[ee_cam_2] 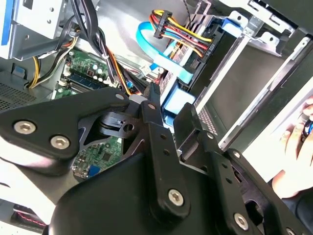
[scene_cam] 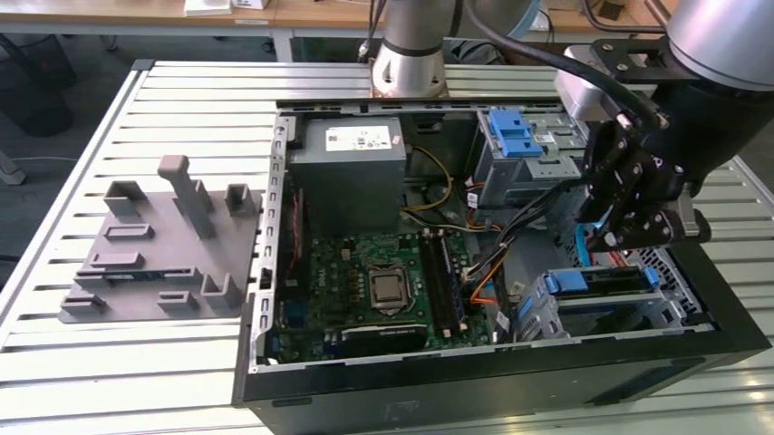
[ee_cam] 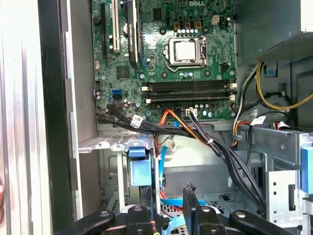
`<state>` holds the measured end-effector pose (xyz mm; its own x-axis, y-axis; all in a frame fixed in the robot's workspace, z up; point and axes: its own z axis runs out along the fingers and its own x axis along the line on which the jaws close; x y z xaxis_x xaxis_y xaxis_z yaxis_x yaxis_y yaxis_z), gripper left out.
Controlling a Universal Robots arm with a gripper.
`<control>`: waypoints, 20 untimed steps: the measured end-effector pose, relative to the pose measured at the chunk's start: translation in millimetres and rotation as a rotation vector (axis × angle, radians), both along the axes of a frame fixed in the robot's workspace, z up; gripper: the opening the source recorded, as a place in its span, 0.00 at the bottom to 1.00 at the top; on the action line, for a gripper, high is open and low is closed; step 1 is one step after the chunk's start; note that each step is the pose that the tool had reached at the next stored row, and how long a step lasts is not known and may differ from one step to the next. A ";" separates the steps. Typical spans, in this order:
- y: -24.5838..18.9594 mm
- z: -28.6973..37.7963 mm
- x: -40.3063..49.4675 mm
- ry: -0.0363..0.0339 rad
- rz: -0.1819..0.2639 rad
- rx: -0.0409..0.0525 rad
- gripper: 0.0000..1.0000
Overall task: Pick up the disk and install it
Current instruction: 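Insert the second disk wire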
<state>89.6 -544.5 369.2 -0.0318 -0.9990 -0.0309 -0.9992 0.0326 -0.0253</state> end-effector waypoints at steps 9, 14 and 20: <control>0.1 -1.9 11.1 0.0000 0.000 -0.0008 0.39; 0.0 -3.8 13.1 0.0000 0.000 -0.0149 0.39; 0.0 -5.2 16.8 0.0000 0.000 -0.0272 0.37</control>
